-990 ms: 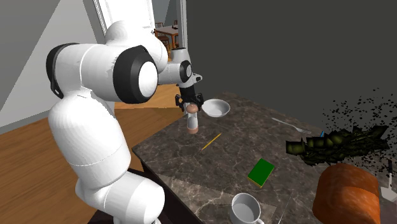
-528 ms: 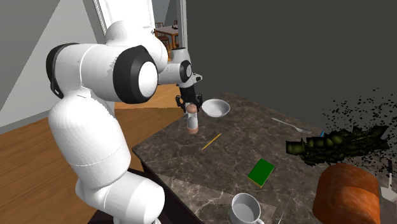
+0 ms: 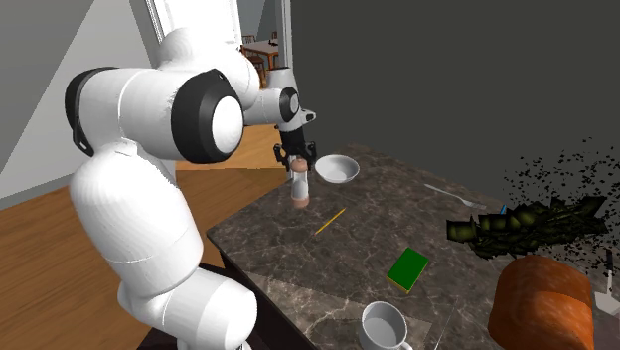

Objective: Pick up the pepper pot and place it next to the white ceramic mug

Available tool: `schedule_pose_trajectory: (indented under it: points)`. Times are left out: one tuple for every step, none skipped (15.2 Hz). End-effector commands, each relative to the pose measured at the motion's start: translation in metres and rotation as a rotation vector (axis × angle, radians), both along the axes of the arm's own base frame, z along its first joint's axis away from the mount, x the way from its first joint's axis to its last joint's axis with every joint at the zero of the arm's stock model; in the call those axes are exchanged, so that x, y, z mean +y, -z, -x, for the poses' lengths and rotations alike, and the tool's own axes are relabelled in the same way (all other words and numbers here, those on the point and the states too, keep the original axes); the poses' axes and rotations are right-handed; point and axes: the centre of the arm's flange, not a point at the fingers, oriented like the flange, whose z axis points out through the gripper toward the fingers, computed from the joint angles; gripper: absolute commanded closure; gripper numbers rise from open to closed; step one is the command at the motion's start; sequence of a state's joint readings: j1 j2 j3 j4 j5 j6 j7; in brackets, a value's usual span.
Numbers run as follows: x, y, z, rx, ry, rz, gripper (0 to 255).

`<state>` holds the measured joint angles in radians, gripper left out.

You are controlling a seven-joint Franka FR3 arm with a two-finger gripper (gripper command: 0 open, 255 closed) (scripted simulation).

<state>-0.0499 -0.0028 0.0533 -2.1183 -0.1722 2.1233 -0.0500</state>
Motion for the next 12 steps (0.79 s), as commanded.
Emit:
schedule_pose_trajectory:
  points:
    - [0.000, -0.011, 0.000, 0.000, 0.000, 0.000, 255]
    - [0.000, -0.016, 0.000, 0.000, 0.000, 0.000, 255]
    - [0.000, -0.022, 0.000, 0.000, 0.000, 0.000, 255]
    - [0.000, -0.027, 0.000, 0.000, 0.000, 0.000, 255]
    - [0.000, -0.032, 0.000, 0.000, 0.000, 0.000, 255]
    - [0.000, -0.037, 0.000, 0.000, 0.000, 0.000, 255]
    - [0.000, -0.043, 0.000, 0.000, 0.000, 0.000, 255]
    - [0.000, -0.048, 0.000, 0.000, 0.000, 0.000, 255]
    - [0.000, -0.053, 0.000, 0.000, 0.000, 0.000, 255]
    - [0.000, -0.059, 0.000, 0.000, 0.000, 0.000, 255]
    - [0.000, -0.064, 0.000, 0.000, 0.000, 0.000, 255]
    - [0.000, -0.069, 0.000, 0.000, 0.000, 0.000, 255]
